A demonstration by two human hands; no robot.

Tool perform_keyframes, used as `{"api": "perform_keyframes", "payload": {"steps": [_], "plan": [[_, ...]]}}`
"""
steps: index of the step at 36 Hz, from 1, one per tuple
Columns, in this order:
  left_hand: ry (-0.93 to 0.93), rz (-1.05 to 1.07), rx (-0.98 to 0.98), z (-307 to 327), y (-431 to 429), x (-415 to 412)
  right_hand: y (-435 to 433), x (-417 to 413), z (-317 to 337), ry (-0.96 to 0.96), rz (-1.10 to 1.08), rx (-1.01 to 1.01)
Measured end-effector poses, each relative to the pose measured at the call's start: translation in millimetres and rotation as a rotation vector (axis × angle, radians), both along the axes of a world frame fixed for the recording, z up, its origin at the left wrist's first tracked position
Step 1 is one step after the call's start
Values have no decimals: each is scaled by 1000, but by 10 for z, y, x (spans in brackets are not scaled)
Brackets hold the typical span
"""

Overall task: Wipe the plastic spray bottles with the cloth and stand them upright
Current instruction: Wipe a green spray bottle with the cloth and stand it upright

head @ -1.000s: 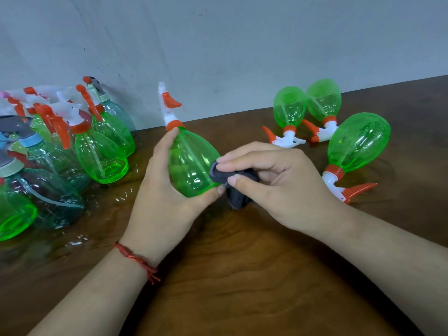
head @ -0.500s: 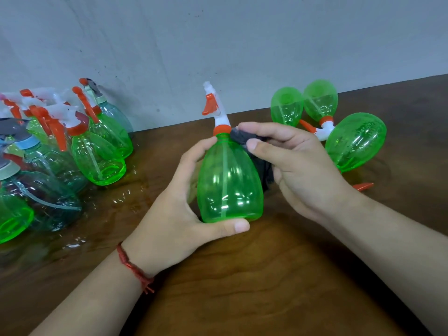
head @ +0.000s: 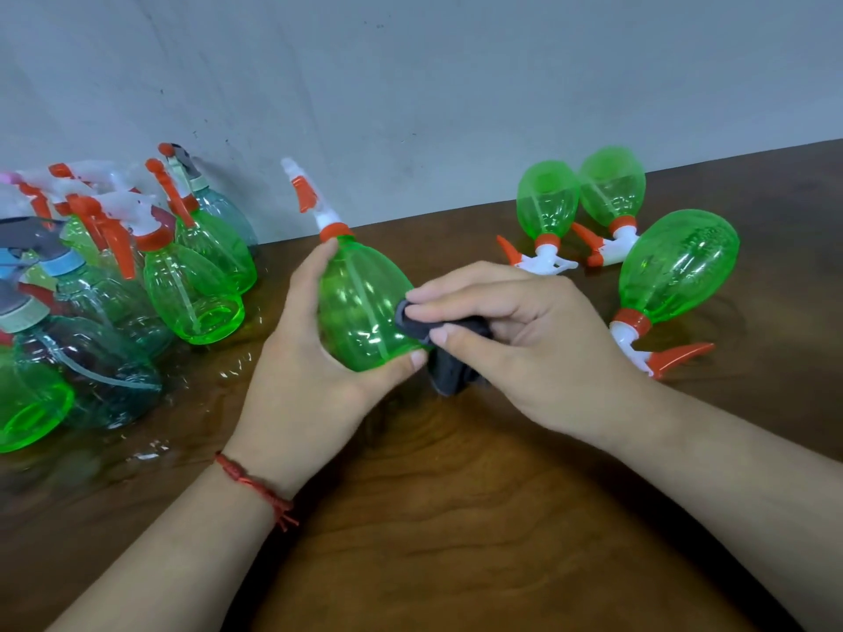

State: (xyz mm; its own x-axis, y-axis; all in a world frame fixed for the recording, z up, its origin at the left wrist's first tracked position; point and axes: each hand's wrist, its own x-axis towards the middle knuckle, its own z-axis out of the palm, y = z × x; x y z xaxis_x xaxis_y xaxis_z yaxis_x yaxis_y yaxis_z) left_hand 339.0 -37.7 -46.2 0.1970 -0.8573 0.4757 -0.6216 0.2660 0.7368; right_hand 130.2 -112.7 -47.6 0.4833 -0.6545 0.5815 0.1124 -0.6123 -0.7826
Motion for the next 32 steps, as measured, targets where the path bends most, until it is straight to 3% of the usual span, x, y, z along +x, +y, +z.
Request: {"api": "perform_keyframes", "payload": {"steps": [6, 12, 16, 20, 25, 29, 32], "plan": [[99, -99, 44, 17, 21, -92, -69, -19, 48, -37, -19, 15], [171, -351, 61, 88, 130, -223, -125, -45, 150, -276, 72, 356], [236, -480, 163, 70, 112, -232, -140, -57, 185, -337, 79, 439], [71, -386, 140, 70, 93, -189, -141, -55, 173, -324, 21, 441], [24, -385, 123, 67, 121, -193, -114, -49, 165, -266, 3, 379], [36, -356, 86, 73, 108, -171, -89, -56, 168, -237, 3, 301], [115, -197, 19, 25, 36, -106, -55, -37, 118, -158, -4, 174]]}}
